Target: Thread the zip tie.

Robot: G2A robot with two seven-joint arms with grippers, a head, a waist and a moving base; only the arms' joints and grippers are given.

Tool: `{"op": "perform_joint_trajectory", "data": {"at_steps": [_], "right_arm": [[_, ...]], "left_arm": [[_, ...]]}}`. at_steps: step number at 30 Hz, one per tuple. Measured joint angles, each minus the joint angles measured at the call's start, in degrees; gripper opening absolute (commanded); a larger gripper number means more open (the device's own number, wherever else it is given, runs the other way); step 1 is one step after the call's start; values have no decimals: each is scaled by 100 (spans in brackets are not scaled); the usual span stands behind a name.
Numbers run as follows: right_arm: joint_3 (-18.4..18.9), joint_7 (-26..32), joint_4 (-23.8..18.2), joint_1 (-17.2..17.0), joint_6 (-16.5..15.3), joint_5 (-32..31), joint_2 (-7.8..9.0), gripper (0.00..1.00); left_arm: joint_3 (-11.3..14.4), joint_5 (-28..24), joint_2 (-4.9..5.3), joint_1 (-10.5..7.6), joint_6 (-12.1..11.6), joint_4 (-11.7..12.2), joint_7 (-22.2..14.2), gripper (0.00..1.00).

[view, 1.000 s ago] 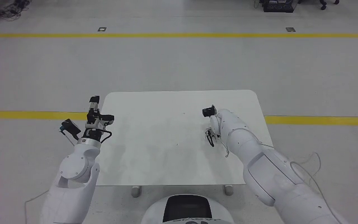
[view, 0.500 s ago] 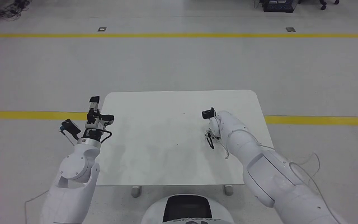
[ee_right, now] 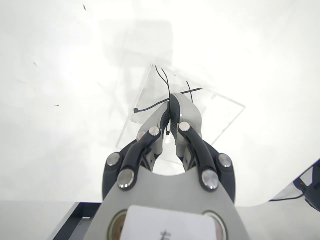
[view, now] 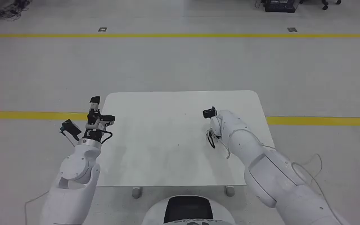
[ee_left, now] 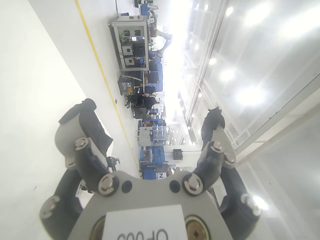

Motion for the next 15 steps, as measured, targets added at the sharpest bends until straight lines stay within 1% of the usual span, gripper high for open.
{"op": "perform_joint_trajectory", "data": {"at_steps": [15], "right_arm": [[66,111,-131,62,-95,3,50,0]], "left_arm": [[0,0,0,0,0,0,0,100]]}}
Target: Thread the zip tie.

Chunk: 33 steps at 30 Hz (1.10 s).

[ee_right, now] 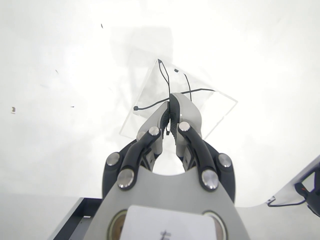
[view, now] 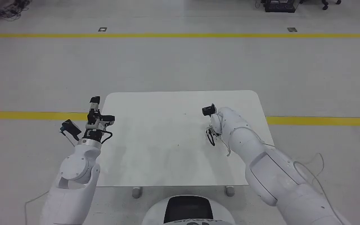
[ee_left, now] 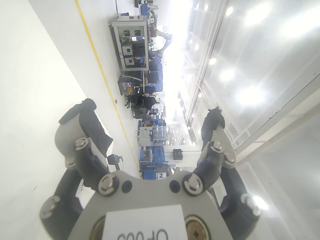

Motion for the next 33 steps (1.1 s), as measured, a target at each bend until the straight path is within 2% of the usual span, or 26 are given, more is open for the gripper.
{"op": "perform_joint_trajectory", "data": {"at_steps": [12,23,33], "right_arm": [[30,-120,-90,-44,183,-56,29,0],[29,-132,-98,-53,179,-56,30,0],[40,-113,-447,-215,356,-248,134,0]], "left_arm": [[0,0,0,0,0,0,0,100],[0,0,0,0,0,0,0,100],[0,0,0,0,0,0,0,100]]}}
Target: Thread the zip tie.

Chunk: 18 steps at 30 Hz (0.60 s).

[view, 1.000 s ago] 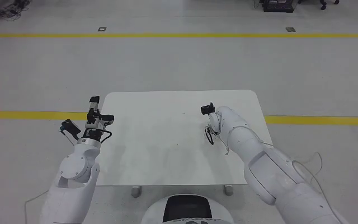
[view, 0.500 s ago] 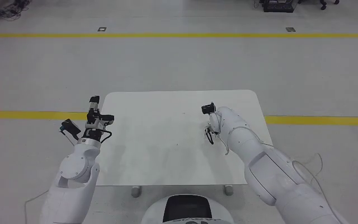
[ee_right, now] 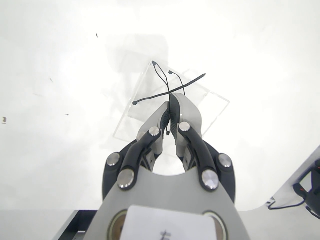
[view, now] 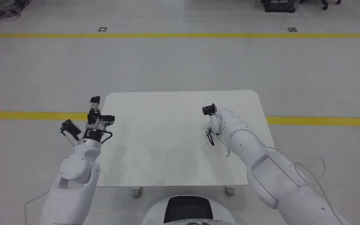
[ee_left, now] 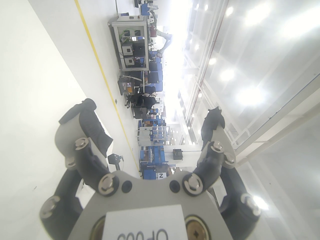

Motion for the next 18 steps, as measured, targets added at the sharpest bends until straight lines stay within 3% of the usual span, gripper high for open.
{"op": "perform_joint_trajectory", "data": {"at_steps": [8,18], "right_arm": [[76,80,-504,-171,139,-176,156,0],[296,505,-1580,-605,410,-550,471,0]], "left_arm": [[0,0,0,0,0,0,0,100],[0,0,0,0,0,0,0,100]]}}
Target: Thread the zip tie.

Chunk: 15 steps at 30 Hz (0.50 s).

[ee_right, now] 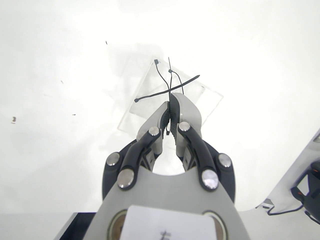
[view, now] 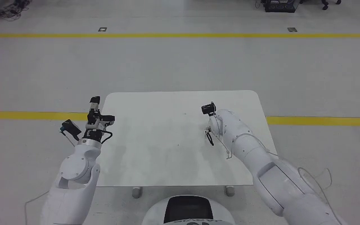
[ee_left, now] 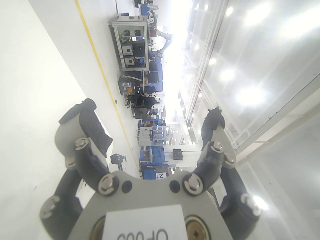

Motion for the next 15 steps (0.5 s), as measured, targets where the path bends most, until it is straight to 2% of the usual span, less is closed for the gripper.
{"op": "perform_joint_trajectory", "data": {"at_steps": [9,15], "right_arm": [[401,489,-1258,-572,118,-462,361,0],[675,640,-1838,-907,105,-718,535,0]], "left_arm": [[0,0,0,0,0,0,0,100],[0,0,0,0,0,0,0,100]]}}
